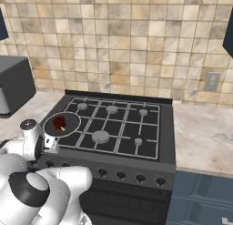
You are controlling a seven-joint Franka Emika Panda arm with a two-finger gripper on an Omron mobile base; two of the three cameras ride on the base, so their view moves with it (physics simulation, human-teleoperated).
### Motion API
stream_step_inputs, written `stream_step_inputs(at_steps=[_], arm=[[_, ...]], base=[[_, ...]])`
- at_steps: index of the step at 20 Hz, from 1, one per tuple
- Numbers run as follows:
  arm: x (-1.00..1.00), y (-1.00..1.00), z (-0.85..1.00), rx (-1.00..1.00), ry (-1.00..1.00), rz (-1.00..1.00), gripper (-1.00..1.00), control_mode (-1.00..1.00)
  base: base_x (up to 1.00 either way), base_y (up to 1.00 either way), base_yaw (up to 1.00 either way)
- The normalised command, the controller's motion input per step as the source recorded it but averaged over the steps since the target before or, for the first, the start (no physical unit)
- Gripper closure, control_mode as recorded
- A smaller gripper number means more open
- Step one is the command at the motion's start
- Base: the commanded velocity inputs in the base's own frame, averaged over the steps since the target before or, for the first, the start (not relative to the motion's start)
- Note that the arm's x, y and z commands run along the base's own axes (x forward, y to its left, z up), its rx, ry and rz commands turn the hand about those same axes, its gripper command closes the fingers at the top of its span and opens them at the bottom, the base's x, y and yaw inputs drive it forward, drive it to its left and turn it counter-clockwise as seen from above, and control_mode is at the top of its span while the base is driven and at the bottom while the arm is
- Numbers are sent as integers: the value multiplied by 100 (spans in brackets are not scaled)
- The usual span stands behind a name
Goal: Pick up the pan with the steak in it and place it on the dining table. Then place the steak on the plate.
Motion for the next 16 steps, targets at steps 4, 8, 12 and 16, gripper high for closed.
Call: stream_step_inputs(at_steps=[4,8,12,16], arm=[[-13,0,77,1,0,-11,100,-100],[-27,0,93,0,0,-11,100,-100],[-42,0,94,2,0,-11,100,-100],[-56,0,94,4,0,-11,100,-100]], base=[[0,0,0],[0,0,0],[0,0,0],[0,0,0]])
